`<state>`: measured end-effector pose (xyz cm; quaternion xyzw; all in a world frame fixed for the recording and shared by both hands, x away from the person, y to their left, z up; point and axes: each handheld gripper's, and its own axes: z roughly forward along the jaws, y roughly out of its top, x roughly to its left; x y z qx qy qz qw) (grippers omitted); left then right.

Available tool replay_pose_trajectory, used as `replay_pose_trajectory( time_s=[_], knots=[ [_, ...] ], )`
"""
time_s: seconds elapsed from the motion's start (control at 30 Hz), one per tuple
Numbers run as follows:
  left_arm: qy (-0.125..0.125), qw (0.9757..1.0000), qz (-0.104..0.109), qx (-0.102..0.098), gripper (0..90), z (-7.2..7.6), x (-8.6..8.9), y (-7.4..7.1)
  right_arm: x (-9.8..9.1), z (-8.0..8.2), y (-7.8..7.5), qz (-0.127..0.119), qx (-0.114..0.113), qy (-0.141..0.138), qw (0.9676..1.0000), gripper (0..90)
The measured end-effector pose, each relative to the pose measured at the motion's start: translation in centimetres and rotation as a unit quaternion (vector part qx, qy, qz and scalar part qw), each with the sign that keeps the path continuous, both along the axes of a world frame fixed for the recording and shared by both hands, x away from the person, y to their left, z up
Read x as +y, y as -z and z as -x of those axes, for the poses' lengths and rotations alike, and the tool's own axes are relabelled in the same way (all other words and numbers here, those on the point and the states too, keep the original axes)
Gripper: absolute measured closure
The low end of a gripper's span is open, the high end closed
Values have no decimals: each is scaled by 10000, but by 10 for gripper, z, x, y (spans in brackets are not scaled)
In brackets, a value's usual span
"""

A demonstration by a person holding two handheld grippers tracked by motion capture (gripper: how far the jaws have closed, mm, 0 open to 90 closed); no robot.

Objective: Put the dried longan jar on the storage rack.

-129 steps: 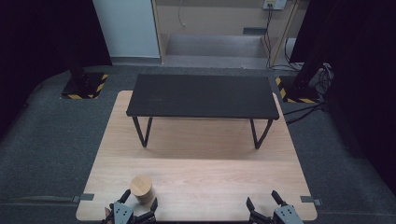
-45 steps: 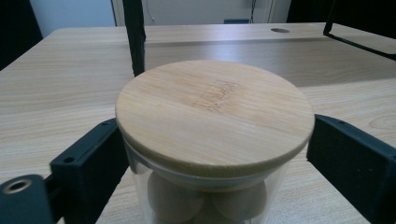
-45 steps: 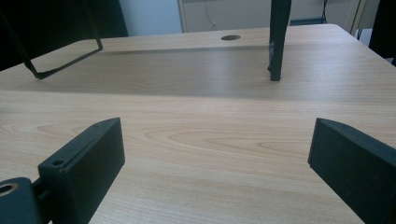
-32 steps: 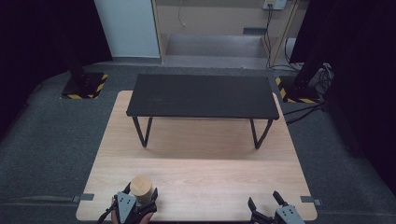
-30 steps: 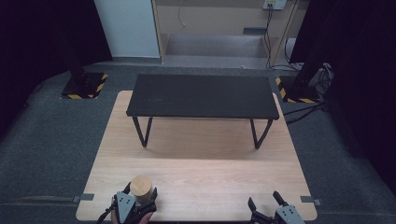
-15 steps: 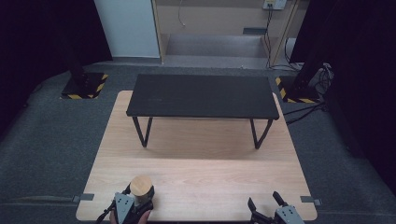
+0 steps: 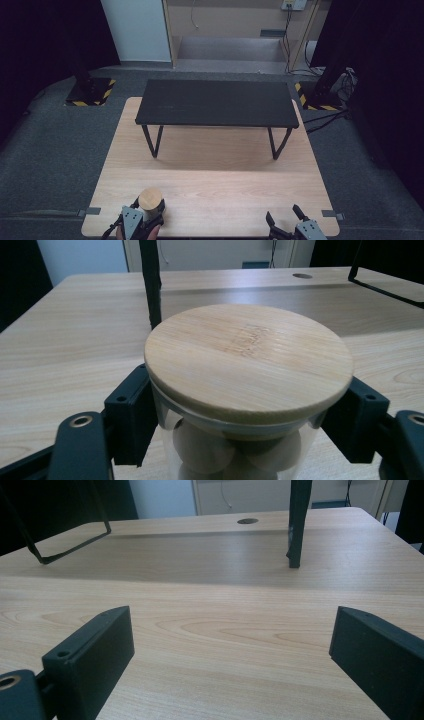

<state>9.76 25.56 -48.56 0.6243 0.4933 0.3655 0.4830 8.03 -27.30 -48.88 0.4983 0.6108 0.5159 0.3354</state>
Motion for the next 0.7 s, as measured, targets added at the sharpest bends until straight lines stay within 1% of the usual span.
replay_pose_trajectory(
  time_s=[0.07, 0.13, 0.17, 0.3, 0.33, 0.37, 0.5, 0.53, 0.57, 0.6, 0.63, 0.67, 0.7],
  knots=[
    [20, 10000, -10, 7, 245, 0, 1, -3, 0, 0, 0, -1, 3, -8, 10000, 44],
    [64, 9999, -82, 38, 245, -2, 2, -12, 0, -1, 0, 11, -1, -14, 10000, 44],
    [64, 9999, -82, 38, 245, -2, 2, -12, 0, -1, 0, 11, -1, -14, 10000, 44],
    [99, 9999, -82, 25, 245, -6, 4, -22, 0, -1, 0, -1, 0, -18, 10000, 44],
    [119, 9999, -85, 29, 245, -8, 5, -27, 1, -1, 0, -3, -1, -21, 10000, 44],
    [119, 9999, -85, 29, 245, -8, 5, -27, 1, -2, 0, -3, -3, -25, 10000, 44],
    [189, 9998, -44, 22, 245, -13, 9, -36, 1, -3, 0, 2, 0, -39, 10000, 45],
    [198, 9998, -36, 17, 245, -14, 10, -38, 1, -3, 0, 11, -5, -47, 10000, 45],
    [221, 9998, -25, 1, 245, -17, 11, -44, 2, -4, -1, 11, -4, -59, 10000, 45],
    [221, 9998, -25, 1, 245, -17, 11, -44, 2, -4, -1, 13, -6, -64, 10000, 45],
    [239, 9997, -37, -17, 245, -20, 11, -50, 3, -5, -2, 20, -9, -67, 10000, 45],
    [239, 9997, -37, -17, 245, -20, 11, -50, 3, -5, -2, 20, -9, -67, 10000, 45],
    [254, 9997, -34, -19, 245, -22, 12, -53, 3, -5, -2, 23, -18, -71, 10000, 45]
  ],
)
